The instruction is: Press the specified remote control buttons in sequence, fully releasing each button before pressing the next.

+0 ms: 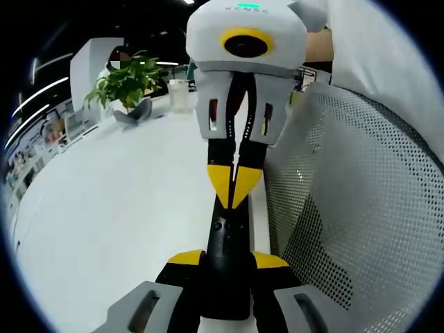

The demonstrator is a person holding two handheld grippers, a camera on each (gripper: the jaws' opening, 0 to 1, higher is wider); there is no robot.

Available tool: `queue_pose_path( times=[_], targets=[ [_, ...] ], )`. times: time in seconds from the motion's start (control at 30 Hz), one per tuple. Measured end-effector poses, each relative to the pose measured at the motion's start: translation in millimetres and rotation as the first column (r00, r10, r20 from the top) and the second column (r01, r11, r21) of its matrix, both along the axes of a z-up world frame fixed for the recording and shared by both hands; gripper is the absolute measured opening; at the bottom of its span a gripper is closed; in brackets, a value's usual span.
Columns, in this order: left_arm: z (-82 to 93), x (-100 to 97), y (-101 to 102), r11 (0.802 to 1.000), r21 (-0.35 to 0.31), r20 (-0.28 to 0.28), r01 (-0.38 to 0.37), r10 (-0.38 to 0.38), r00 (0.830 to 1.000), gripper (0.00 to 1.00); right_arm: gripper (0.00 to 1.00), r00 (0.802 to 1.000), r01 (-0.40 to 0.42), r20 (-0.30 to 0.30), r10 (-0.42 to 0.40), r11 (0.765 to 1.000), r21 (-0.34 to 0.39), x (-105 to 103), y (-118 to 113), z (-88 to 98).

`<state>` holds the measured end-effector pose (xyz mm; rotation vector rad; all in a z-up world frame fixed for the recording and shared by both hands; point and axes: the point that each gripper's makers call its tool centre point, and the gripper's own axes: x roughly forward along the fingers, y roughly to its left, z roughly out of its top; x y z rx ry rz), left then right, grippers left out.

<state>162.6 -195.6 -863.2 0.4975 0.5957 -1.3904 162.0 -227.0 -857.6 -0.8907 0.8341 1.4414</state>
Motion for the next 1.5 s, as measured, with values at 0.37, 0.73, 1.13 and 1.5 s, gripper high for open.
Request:
queue_pose_path(
  times=[0.37,0.73,1.13,1.5],
  targets=[
    [0.0,-0.8,-0.1,1.000,-0.001,-0.002,-0.003,0.003,1.000,0.25,0.00,0.998,0.016,-0.066,-0.015,1.000,0.020,-2.1,-5.2,1.9],
    [0.0,-1.1,-0.5,1.000,0.000,-0.002,-0.001,0.001,1.000,0.25,0.00,0.999,0.039,-0.013,-0.039,0.999,-0.024,-2.7,-10.3,0.3],
    [-0.3,-0.6,-0.1,1.000,0.000,-0.002,-0.001,0.001,1.000,0.25,0.00,0.998,0.069,-0.006,-0.069,0.996,0.051,0.1,-9.5,1.0],
    [0.1,-0.5,-0.5,1.000,-0.003,-0.004,-0.004,0.004,1.000,0.25,0.00,0.992,0.122,-0.035,-0.118,0.980,0.154,-0.6,-6.6,3.0]
  ],
)
